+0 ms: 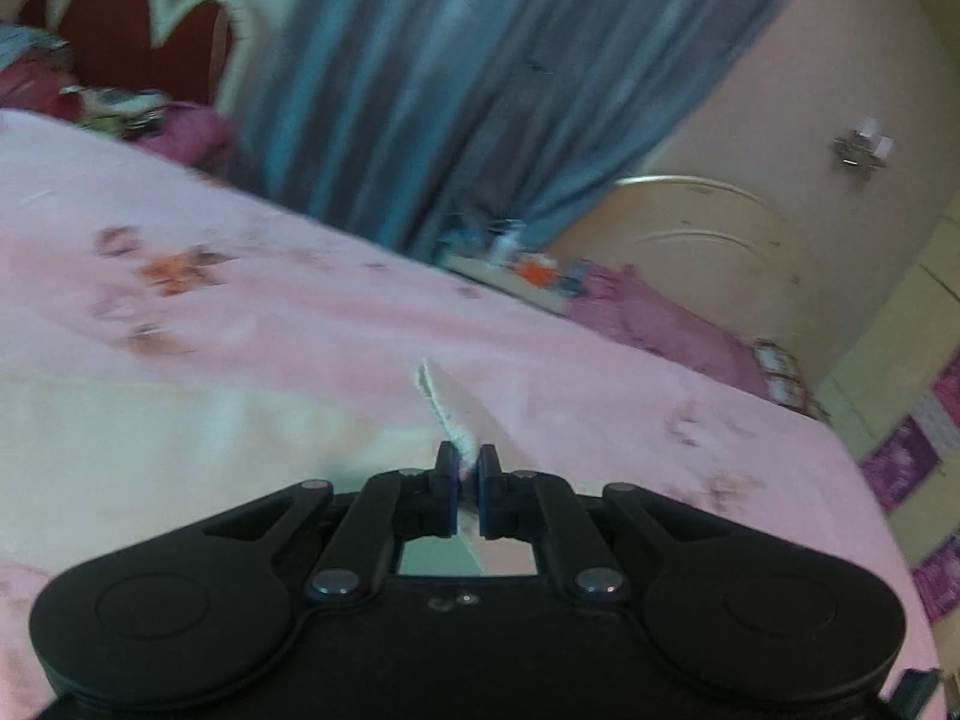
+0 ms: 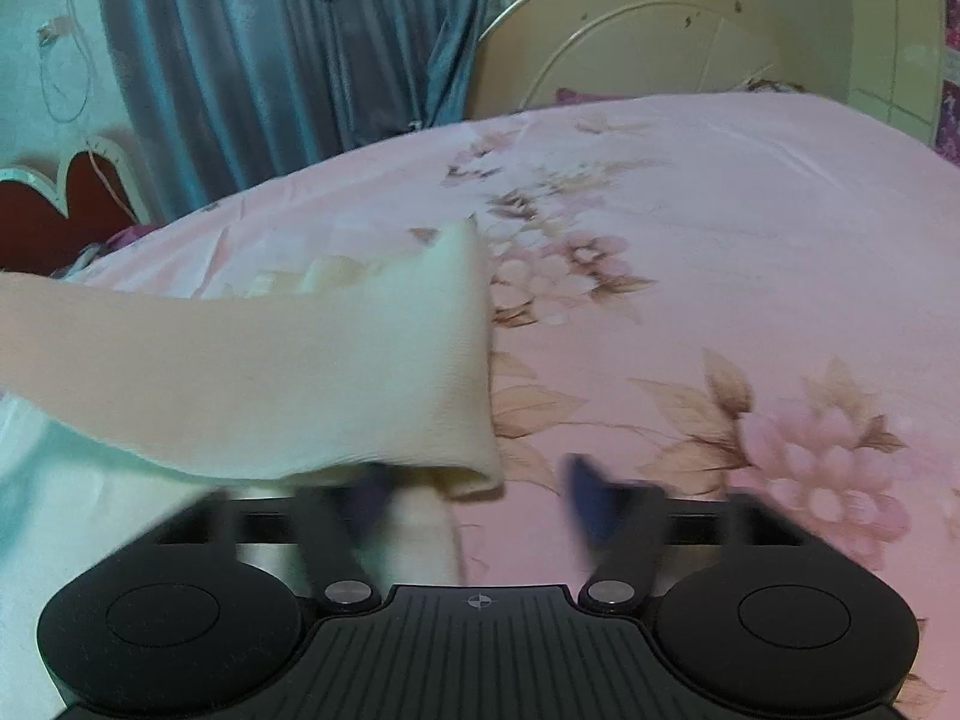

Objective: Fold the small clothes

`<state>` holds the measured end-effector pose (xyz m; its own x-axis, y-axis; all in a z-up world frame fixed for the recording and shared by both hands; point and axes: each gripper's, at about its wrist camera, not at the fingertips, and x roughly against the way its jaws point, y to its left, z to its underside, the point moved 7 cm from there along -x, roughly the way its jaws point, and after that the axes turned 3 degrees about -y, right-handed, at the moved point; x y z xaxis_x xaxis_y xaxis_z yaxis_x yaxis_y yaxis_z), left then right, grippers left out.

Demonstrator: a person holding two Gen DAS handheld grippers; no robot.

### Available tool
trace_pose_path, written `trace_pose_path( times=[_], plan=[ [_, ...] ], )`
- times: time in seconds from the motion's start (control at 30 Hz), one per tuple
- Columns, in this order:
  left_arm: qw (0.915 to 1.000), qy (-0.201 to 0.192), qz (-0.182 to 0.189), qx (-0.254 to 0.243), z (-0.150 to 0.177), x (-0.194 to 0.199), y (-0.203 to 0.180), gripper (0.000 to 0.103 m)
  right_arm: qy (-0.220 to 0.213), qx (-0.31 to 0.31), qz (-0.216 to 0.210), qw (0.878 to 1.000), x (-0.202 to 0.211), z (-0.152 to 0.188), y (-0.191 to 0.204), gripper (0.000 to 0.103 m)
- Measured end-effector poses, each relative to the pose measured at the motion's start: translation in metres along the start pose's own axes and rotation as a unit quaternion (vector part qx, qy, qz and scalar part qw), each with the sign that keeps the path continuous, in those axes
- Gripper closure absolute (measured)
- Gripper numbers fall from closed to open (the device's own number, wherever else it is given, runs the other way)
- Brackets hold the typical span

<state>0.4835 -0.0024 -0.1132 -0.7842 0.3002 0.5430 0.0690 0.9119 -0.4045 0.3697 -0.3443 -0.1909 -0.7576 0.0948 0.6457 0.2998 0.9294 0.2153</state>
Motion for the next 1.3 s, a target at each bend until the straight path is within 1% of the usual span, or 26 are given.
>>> trace_pose_path(
  times=[0.07, 0.1, 0.13, 0.23, 0.3, 0.33, 0.37, 0.43, 0.5, 0.53, 0.57, 0.6, 0.63, 0.67, 0.7, 0.73, 0.77, 0.83, 0.87, 0.93, 1.03, 1.13, 1.23, 1.27, 1.3],
  plan=[
    [0.9996, 0.005, -0.027, 0.005, 0.006, -0.005, 0.019, 0.098, 0.004, 0.000, -0.010, 1.000, -0.002, -0.001, 0.005, 0.067],
    [0.9991, 0.009, -0.040, 0.005, 0.011, -0.007, 0.028, 0.098, 0.006, 0.000, -0.016, 1.000, -0.003, -0.001, 0.007, 0.080],
    [0.9987, 0.014, -0.049, 0.006, 0.013, -0.008, 0.034, 0.098, 0.009, 0.002, -0.023, 1.000, -0.003, 0.000, 0.010, 0.090],
    [0.9969, 0.031, -0.072, 0.009, 0.025, -0.011, 0.052, 0.098, 0.001, 0.025, -0.020, 0.999, 0.001, 0.000, 0.017, 0.096],
    [0.9959, 0.038, -0.082, 0.006, 0.031, -0.015, 0.058, 0.098, -0.012, 0.028, -0.007, 1.000, 0.005, 0.000, 0.013, 0.097],
    [0.9956, 0.042, -0.083, 0.005, 0.035, -0.017, 0.059, 0.098, -0.006, 0.029, 0.002, 1.000, 0.002, 0.003, 0.009, 0.097],
    [0.9952, 0.047, -0.086, 0.001, 0.038, -0.021, 0.060, 0.098, 0.002, 0.027, 0.003, 1.000, -0.001, 0.006, 0.006, 0.097],
    [0.9938, 0.057, -0.095, -0.008, 0.042, -0.025, 0.062, 0.098, 0.001, 0.035, 0.006, 0.999, 0.001, 0.006, 0.007, 0.097],
    [0.9921, 0.071, -0.102, -0.016, 0.050, -0.026, 0.067, 0.097, 0.007, 0.030, 0.001, 1.000, 0.001, 0.005, 0.006, 0.097],
    [0.9915, 0.072, -0.107, -0.019, 0.050, -0.025, 0.068, 0.094, 0.010, 0.022, -0.004, 1.000, 0.003, 0.005, 0.004, 0.097],
    [0.9903, 0.071, -0.117, -0.026, 0.049, -0.023, 0.069, 0.085, 0.012, 0.019, -0.009, 1.000, 0.006, 0.004, 0.002, 0.097],
    [0.9891, 0.066, -0.127, -0.033, 0.047, -0.020, 0.068, 0.080, 0.012, 0.019, -0.011, 1.000, 0.010, 0.003, 0.002, 0.096],
    [0.9872, 0.057, -0.143, -0.043, 0.045, -0.015, 0.069, 0.072, 0.006, 0.021, -0.015, 1.000, 0.016, 0.002, 0.001, 0.093],
    [0.9863, 0.046, -0.151, -0.049, 0.043, -0.010, 0.069, 0.064, -0.004, 0.024, -0.013, 1.000, 0.021, -0.001, 0.000, 0.089],
    [0.9857, 0.033, -0.156, -0.054, 0.039, -0.005, 0.068, 0.059, -0.014, 0.026, -0.011, 1.000, 0.026, -0.005, -0.001, 0.073],
    [0.9854, 0.021, -0.159, -0.057, 0.035, 0.000, 0.067, 0.051, -0.023, 0.024, -0.012, 0.999, 0.030, -0.009, -0.002, 0.062],
    [0.9857, 0.013, -0.157, -0.060, 0.033, 0.005, 0.064, 0.051, -0.031, 0.019, -0.013, 0.999, 0.031, -0.014, -0.004, 0.044],
    [0.9874, 0.004, -0.139, -0.074, 0.029, 0.010, 0.052, 0.051, -0.037, 0.009, -0.019, 0.999, 0.030, -0.022, -0.006, 0.043],
    [0.9881, 0.006, -0.129, -0.083, 0.030, 0.009, 0.045, 0.051, -0.035, 0.005, -0.022, 0.999, 0.026, -0.026, -0.006, 0.043],
    [0.9892, 0.018, -0.108, -0.097, 0.034, 0.000, 0.032, 0.051, -0.027, 0.001, -0.026, 0.999, 0.014, -0.033, -0.005, 0.044],
    [0.9895, 0.037, -0.092, -0.106, 0.041, -0.015, 0.017, 0.050, -0.017, -0.004, -0.033, 0.999, -0.006, -0.044, -0.003, 0.044],
    [0.9871, 0.043, -0.101, -0.117, 0.049, -0.025, 0.013, 0.050, -0.005, -0.008, -0.037, 0.999, -0.029, -0.052, 0.001, 0.044],
    [0.9860, 0.058, -0.111, -0.111, 0.054, -0.036, 0.022, 0.050, 0.005, -0.020, -0.041, 0.999, -0.050, -0.058, 0.002, 0.044],
    [0.9854, 0.063, -0.115, -0.109, 0.054, -0.041, 0.027, 0.050, 0.008, -0.024, -0.043, 0.999, -0.057, -0.061, 0.003, 0.046],
    [0.9850, 0.067, -0.118, -0.106, 0.056, -0.044, 0.031, 0.050, 0.011, -0.030, -0.044, 0.999, -0.062, -0.062, 0.002, 0.055]
  ],
)
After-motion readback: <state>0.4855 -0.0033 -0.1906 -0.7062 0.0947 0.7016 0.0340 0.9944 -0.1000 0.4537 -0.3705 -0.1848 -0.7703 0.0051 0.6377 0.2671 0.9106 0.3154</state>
